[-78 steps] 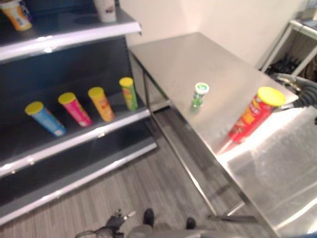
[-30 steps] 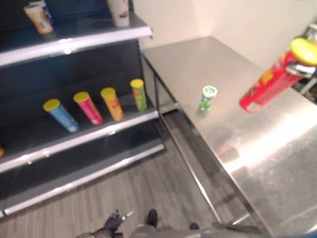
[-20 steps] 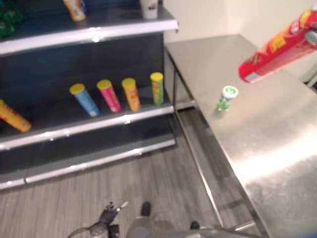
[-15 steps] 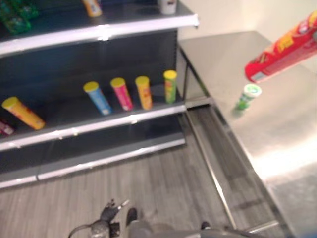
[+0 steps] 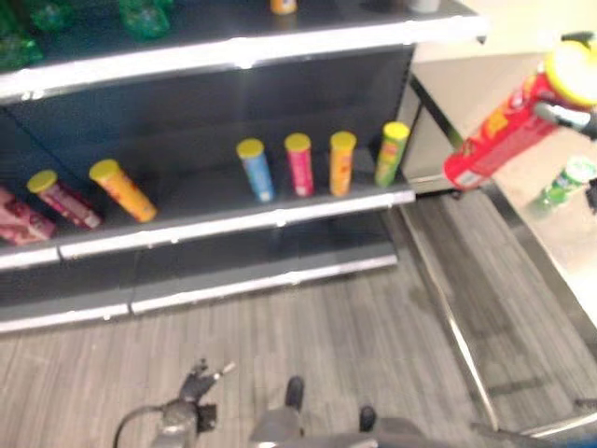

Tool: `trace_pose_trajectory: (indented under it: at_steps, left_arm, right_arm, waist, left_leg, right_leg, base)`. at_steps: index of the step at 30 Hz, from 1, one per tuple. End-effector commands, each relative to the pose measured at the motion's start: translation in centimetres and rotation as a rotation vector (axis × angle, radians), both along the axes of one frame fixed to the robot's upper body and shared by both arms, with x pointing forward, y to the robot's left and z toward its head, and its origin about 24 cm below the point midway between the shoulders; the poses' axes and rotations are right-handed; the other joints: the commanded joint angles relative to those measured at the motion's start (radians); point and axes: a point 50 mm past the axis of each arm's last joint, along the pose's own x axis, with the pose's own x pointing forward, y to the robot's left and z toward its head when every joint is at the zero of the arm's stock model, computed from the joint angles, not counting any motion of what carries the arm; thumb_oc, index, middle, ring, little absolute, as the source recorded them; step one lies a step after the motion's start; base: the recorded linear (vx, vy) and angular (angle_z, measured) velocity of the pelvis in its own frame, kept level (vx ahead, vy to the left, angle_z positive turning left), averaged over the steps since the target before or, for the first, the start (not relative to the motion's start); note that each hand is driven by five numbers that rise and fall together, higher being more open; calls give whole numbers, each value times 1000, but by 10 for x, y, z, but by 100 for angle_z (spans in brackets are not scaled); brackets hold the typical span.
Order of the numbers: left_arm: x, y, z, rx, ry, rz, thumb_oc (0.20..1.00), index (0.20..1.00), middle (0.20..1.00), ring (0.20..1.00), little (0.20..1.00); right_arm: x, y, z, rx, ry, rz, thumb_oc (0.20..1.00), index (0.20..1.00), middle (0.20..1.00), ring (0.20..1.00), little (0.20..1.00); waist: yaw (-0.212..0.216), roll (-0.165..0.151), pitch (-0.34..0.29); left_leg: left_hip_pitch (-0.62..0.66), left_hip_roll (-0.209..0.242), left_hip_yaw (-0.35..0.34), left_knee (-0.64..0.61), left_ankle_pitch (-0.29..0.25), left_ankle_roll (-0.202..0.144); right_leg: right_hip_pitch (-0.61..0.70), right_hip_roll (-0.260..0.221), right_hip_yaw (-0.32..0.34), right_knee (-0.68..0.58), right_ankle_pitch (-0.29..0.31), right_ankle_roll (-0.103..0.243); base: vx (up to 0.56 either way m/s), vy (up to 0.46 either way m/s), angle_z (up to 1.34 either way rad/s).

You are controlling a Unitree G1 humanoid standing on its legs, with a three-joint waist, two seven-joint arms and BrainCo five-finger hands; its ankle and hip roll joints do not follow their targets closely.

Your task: Put the goods on the table back onto the shelves and tidy them up.

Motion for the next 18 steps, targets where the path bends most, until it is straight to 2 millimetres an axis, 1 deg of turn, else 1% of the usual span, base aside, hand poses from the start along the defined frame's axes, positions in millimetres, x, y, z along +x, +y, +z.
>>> trace_pose_trajectory:
  at_steps: [1,2,3,4,5,6,7,8,10,11,12,13,14,15,16,17,18]
  left_arm:
    - [28,18,17,40,-112,16,1000,1000,1000,1000,1000]
    - [24,15,15,28,-107,19,1000,1000,1000,1000,1000]
    - [18,15,13,16,-96,41,1000,1000,1000,1000,1000]
    - [18,15,13,16,-96,41,1000,1000,1000,1000,1000]
    - [16,16,13,18,-94,50,1000,1000,1000,1000,1000]
    - [13,18,12,26,-82,45,1000,1000,1000,1000,1000]
    - [14,18,13,32,-86,37,1000,1000,1000,1000,1000]
    - [17,20,14,42,-88,26,1000,1000,1000,1000,1000]
    - [16,20,14,43,-88,25,1000,1000,1000,1000,1000]
    - [15,18,13,50,-73,-1,1000,1000,1000,1000,1000]
    - [17,14,12,63,-64,-47,1000,1000,1000,1000,1000]
    - [17,14,12,63,-64,-47,1000,1000,1000,1000,1000]
    - [21,16,16,79,-78,-80,1000,1000,1000,1000,1000]
    - [23,19,18,87,-83,-93,1000,1000,1000,1000,1000]
    - [24,23,20,98,-89,-86,1000,1000,1000,1000,1000]
    - [24,23,20,98,-89,-85,1000,1000,1000,1000,1000]
    - [26,32,24,118,-98,-63,1000,1000,1000,1000,1000]
  right_arm:
    - [-17,23,34,5,-158,151,200,200,200,200,200]
    - [-16,26,32,-18,-134,158,200,200,200,200,200]
    - [-16,33,27,-49,-103,187,200,200,200,200,200]
    - [-16,33,27,-49,-103,187,200,200,200,200,200]
    - [-16,34,25,-58,-88,195,200,200,200,200,200]
    - [-17,35,18,-41,-63,215,200,200,200,200,200]
    - [-18,34,16,-29,-59,216,200,200,200,200,200]
    - [-18,34,11,-16,-50,223,200,200,200,200,200]
    - [-18,34,11,-16,-49,222,200,200,200,200,200]
    - [-20,33,4,4,-43,218,200,200,200,200,200]
    - [-21,29,-8,19,-20,190,200,200,200,200,200]
    - [-21,29,-8,20,-20,189,200,200,200,200,200]
    - [-18,29,-16,51,-6,179,200,200,200,200,200]
    - [-17,31,-18,61,-2,185,200,200,200,200,200]
    - [-16,33,-21,67,-2,185,200,200,200,200,200]
    - [-15,33,-21,67,-2,186,200,200,200,200,200]
    - [-12,38,-26,59,10,190,200,200,200,200,200]
  waist:
    - [13,-100,1]
    - [14,-99,10]
    - [20,-97,6]
    - [21,-97,7]
    - [22,-98,0]
    - [18,-94,-13]
    - [18,-89,-19]
    - [18,-81,-26]
    - [19,-80,-25]
    - [13,-55,-52]
    - [2,-32,-73]
    - [3,-32,-74]
    - [3,-31,-78]
    - [1,-29,-75]
    - [2,-31,-70]
    - [3,-34,-71]
    - [4,-30,-60]
  left_leg:
    - [-51,-85,94,187,-191,-51]
    - [-73,-51,130,219,-192,-59]
    - [-84,11,148,224,-184,-67]
    - [-84,11,148,225,-184,-67]
    - [-84,60,132,193,-160,-76]
    - [-85,136,111,134,-107,-79]
    - [-83,170,94,88,-76,-81]
    - [-71,201,76,41,-53,-91]
    - [-64,204,77,32,-48,-92]
    - [-42,209,37,-8,-51,-113]
    - [-27,175,68,-8,-77,-123]
    - [-27,175,68,-8,-78,-123]
    - [-15,120,69,5,-122,-100]
    - [-9,95,78,11,-143,-81]
    - [-10,67,84,18,-156,-66]
    - [-12,63,86,19,-156,-64]
    - [-5,35,100,32,-176,-42]
  right_leg:
    - [27,-69,-56,-106,32,45]
    - [37,-79,-68,-124,39,49]
    - [60,-95,-84,-162,47,62]
    - [61,-95,-84,-162,47,62]
    - [65,-110,-88,-174,50,73]
    - [64,-134,-93,-183,42,88]
    - [63,-144,-90,-183,36,96]
    - [62,-155,-87,-186,29,104]
    - [64,-153,-87,-186,28,103]
    - [82,-182,-91,-204,35,128]
    - [83,-251,-108,-197,69,161]
    - [83,-251,-108,-197,69,162]
    - [59,-323,-106,-163,126,182]
    - [36,-350,-98,-141,145,182]
    - [14,-381,-84,-116,181,186]
    - [11,-385,-81,-114,182,188]
    - [-20,-405,-85,-71,200,165]
  base:
    - [-89,116,64]
    - [-76,218,94]
    - [-28,179,87]
    - [26,208,68]
    - [60,286,16]
    - [92,407,9]
    - [109,446,18]
    - [74,248,19]
    - [76,205,15]
    - [179,659,-6]
    - [179,660,-10]
    - [96,716,12]
    - [14,480,24]
    - [-11,650,24]
    - [-36,312,2]
    - [-67,408,-9]
    - [-43,239,-10]
